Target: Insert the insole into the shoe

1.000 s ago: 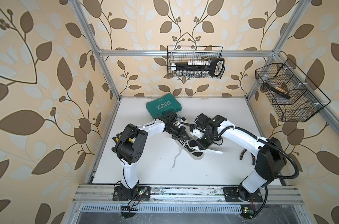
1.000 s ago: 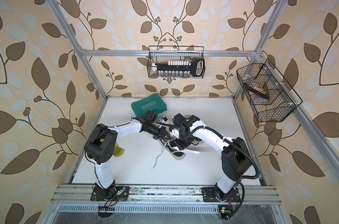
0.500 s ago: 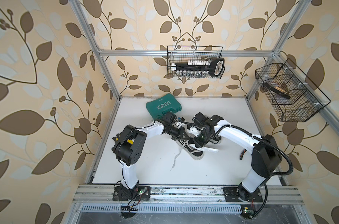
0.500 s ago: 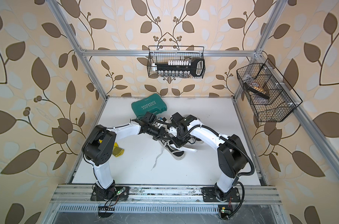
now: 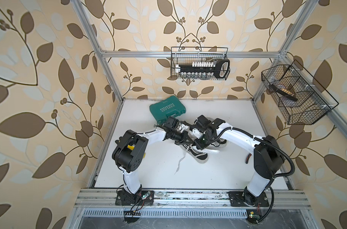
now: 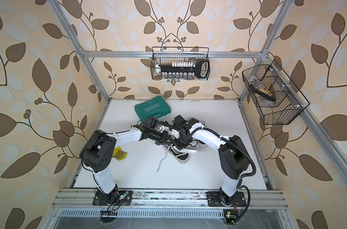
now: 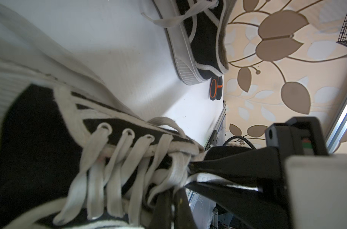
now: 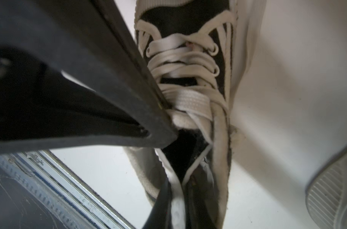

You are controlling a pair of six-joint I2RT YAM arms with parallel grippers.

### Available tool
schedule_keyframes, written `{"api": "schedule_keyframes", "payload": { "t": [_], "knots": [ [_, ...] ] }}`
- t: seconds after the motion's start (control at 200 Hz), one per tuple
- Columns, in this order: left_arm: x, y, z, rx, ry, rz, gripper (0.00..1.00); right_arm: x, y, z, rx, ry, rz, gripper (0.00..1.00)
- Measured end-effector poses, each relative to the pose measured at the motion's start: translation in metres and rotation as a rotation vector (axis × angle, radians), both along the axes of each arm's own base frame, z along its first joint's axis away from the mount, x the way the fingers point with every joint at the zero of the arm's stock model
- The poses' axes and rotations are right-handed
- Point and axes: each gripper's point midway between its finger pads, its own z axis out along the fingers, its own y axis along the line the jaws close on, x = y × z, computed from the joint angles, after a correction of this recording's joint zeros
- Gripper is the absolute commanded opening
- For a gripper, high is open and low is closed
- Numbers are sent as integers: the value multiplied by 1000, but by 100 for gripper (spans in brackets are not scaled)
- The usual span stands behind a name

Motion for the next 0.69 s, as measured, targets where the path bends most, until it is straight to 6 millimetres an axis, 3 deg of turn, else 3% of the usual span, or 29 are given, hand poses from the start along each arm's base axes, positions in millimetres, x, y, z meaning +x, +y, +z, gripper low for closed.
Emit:
{"api": "schedule_keyframes", "payload": {
  "t": [0.235,0.695],
  "knots": [
    [0,2,10,8,-22,10,0,-8,-5,-17,-12,19,-9,15],
    [0,4,5,17,-15,27,0,6,11,-3,76,-76,-2,13]
  ]
}}
